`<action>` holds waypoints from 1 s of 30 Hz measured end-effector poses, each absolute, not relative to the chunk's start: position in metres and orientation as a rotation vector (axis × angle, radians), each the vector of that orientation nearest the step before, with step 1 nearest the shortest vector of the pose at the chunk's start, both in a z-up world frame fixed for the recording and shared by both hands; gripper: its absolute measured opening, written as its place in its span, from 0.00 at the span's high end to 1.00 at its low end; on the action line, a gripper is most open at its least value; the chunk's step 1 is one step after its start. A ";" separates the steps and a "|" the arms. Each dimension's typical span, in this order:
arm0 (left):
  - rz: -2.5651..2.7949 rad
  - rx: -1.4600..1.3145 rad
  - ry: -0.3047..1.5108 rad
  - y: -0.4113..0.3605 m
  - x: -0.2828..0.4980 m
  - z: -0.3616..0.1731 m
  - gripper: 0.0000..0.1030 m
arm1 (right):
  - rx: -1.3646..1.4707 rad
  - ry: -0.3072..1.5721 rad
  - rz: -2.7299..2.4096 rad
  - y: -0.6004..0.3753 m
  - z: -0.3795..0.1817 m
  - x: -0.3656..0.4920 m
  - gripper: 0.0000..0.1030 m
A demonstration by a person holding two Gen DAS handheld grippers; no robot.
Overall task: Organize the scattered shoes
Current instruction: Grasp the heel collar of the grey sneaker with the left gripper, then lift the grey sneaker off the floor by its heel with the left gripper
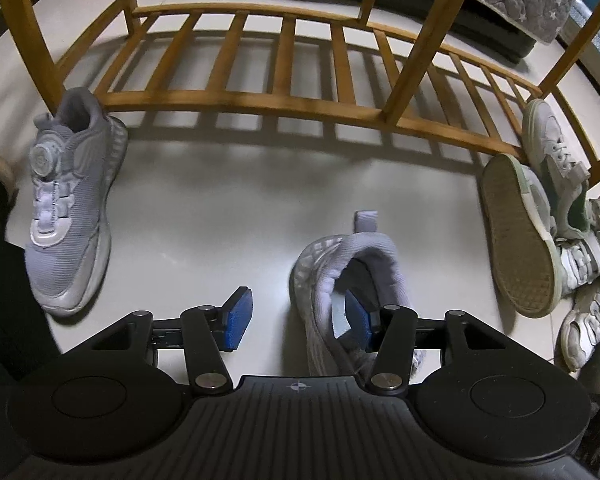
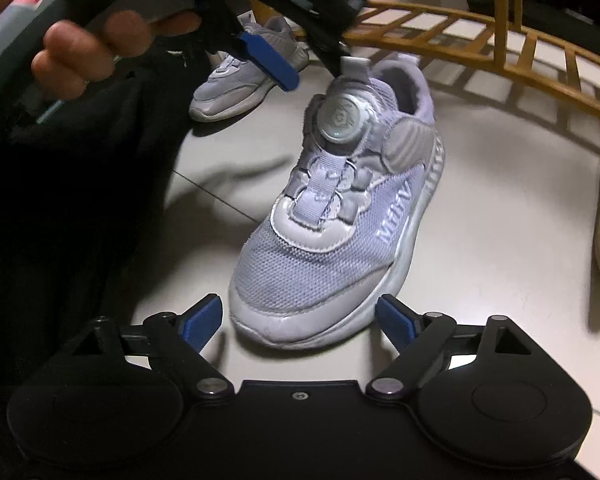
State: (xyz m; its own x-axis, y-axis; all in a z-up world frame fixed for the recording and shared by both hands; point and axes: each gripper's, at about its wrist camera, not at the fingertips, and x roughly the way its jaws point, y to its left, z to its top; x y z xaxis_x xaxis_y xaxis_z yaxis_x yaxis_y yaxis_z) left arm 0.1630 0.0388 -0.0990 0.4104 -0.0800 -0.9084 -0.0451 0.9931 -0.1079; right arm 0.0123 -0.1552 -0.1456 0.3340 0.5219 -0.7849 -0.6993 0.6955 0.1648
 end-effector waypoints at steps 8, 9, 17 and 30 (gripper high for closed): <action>-0.018 -0.095 1.183 0.040 0.162 -0.107 0.75 | -0.259 0.973 0.778 -0.167 -0.145 0.017 0.15; -0.018 -0.092 1.185 0.041 0.162 -0.107 0.75 | -0.266 0.975 0.772 -0.170 -0.144 0.018 0.15; 0.000 -0.065 1.206 0.050 0.142 -0.106 0.80 | -0.317 0.980 0.723 -0.193 -0.139 0.023 0.15; 0.029 -0.035 1.221 0.046 0.119 -0.103 0.81 | -0.375 0.875 0.788 -0.197 -0.132 0.024 0.17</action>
